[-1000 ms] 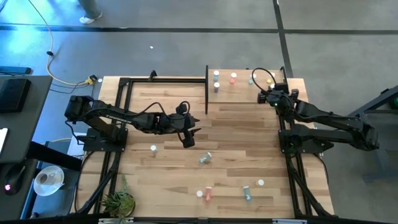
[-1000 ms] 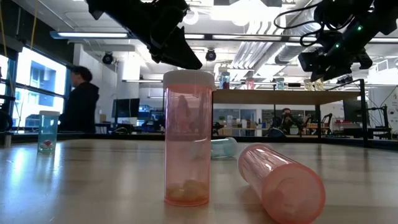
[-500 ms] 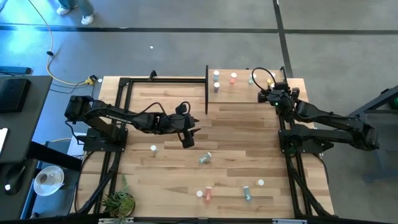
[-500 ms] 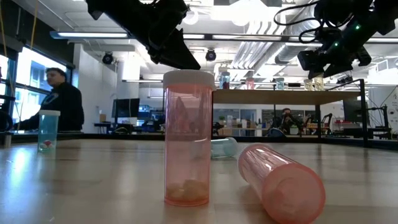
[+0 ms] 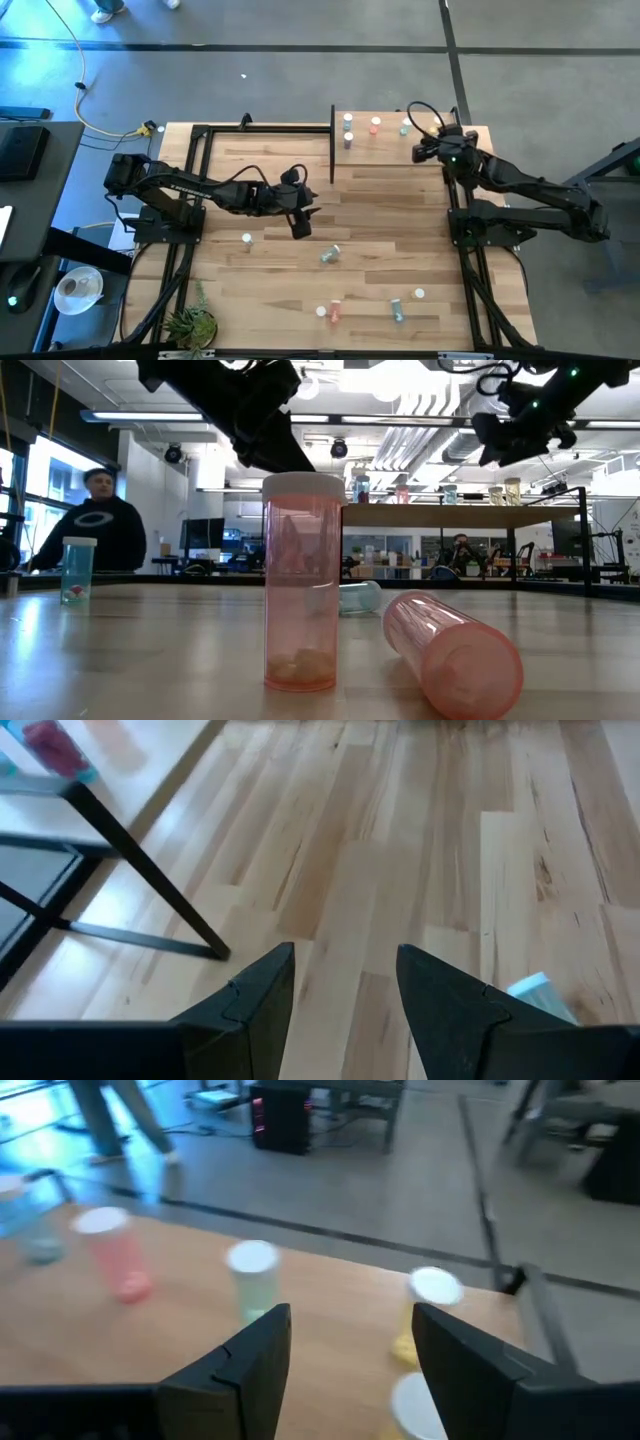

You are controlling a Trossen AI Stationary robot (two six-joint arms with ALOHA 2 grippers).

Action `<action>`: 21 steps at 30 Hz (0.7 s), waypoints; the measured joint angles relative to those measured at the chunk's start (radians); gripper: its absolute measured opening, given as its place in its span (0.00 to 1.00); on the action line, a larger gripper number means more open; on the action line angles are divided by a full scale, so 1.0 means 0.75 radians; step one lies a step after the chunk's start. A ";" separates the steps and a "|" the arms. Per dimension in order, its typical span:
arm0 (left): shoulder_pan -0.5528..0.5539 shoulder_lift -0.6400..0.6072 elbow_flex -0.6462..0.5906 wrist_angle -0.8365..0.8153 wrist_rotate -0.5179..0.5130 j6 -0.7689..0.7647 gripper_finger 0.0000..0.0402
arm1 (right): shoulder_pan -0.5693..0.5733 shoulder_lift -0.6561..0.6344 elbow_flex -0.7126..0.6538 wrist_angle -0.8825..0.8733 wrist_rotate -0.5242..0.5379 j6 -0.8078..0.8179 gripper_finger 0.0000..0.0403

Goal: Pick and place medicine bottles onto shelf by color
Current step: Put the left green pill bottle on the shelf aligned with the green pill bottle

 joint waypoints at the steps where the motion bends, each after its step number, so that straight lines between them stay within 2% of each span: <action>1: 0.000 0.000 0.000 -0.007 0.017 -0.013 0.41 | 0.000 0.000 0.013 -0.010 -0.033 -0.008 0.50; 7: -0.009 0.000 0.000 -0.063 0.155 -0.069 0.41 | 0.038 0.000 0.067 -0.058 -0.227 -0.010 0.50; 13: -0.060 0.000 0.001 -0.175 0.197 -0.140 0.41 | 0.145 0.000 0.080 -0.055 -0.443 0.012 0.50; 16: -0.094 0.000 0.001 -0.241 0.200 -0.181 0.41 | 0.221 0.003 0.080 -0.055 -0.491 0.035 0.50; 21: -0.150 0.000 0.001 -0.340 0.201 -0.274 0.41 | 0.360 0.016 0.080 -0.055 -0.488 0.067 0.50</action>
